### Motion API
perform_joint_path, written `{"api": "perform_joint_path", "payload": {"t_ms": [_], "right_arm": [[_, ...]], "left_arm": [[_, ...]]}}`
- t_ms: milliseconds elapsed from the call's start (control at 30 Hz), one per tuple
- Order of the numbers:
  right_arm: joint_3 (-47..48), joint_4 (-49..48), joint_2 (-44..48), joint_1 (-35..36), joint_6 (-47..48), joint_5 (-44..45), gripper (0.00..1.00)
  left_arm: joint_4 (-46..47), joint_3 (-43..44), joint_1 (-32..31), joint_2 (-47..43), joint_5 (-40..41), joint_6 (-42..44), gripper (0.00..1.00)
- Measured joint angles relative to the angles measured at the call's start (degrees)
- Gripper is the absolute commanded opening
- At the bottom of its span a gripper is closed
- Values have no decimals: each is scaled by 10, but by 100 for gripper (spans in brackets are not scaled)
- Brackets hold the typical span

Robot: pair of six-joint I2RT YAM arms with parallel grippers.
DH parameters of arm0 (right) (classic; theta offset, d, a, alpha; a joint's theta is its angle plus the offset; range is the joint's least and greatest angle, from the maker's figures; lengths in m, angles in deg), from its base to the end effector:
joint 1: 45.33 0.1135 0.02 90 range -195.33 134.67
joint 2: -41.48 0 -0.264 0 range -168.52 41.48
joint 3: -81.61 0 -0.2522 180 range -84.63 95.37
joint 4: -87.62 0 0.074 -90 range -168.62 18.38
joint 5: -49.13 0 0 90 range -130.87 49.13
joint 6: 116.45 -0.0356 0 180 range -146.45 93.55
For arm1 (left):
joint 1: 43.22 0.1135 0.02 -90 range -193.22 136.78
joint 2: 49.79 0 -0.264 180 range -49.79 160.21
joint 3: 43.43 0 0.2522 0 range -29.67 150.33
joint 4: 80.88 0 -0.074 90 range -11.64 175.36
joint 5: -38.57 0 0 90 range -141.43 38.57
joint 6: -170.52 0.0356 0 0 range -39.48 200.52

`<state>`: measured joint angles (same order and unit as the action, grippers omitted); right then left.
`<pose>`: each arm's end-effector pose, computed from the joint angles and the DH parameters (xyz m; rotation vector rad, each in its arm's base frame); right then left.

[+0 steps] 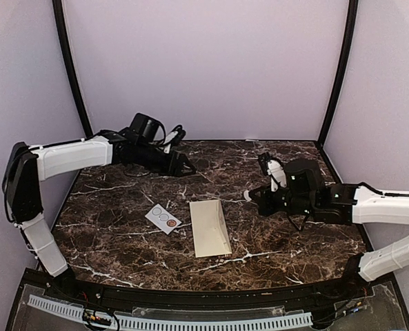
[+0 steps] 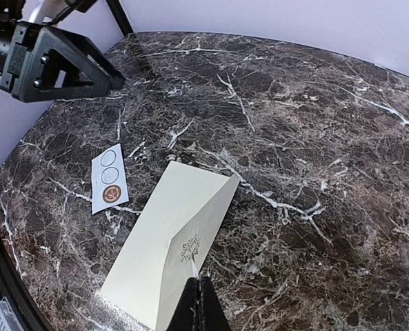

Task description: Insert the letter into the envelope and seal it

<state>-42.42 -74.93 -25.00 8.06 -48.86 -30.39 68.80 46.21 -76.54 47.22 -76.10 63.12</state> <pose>0.1596 0.2040 0.2585 -0.4508 2.0617 0.6259 0.3148 -0.2247 0.2782 0.5679 2.2627 -0.9462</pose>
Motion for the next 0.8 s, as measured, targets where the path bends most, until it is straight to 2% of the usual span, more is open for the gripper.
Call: {"api": "perform_joint_path", "payload": {"t_ms": [100, 267, 567, 800], "right_arm": [[-12, 0, 11, -1, -7, 0, 0], [-30, -5, 34, -3, -19, 0, 0], [-42, -10, 30, -3, -28, -6, 0], [-42, -13, 3, -3, -20, -20, 0]], "left_arm": [[1, 76, -46, 94, -28, 19, 56], [0, 131, -85, 193, -78, 33, 52], [28, 151, -98, 257, -128, 38, 43], [35, 145, -100, 283, -126, 49, 38]]}}
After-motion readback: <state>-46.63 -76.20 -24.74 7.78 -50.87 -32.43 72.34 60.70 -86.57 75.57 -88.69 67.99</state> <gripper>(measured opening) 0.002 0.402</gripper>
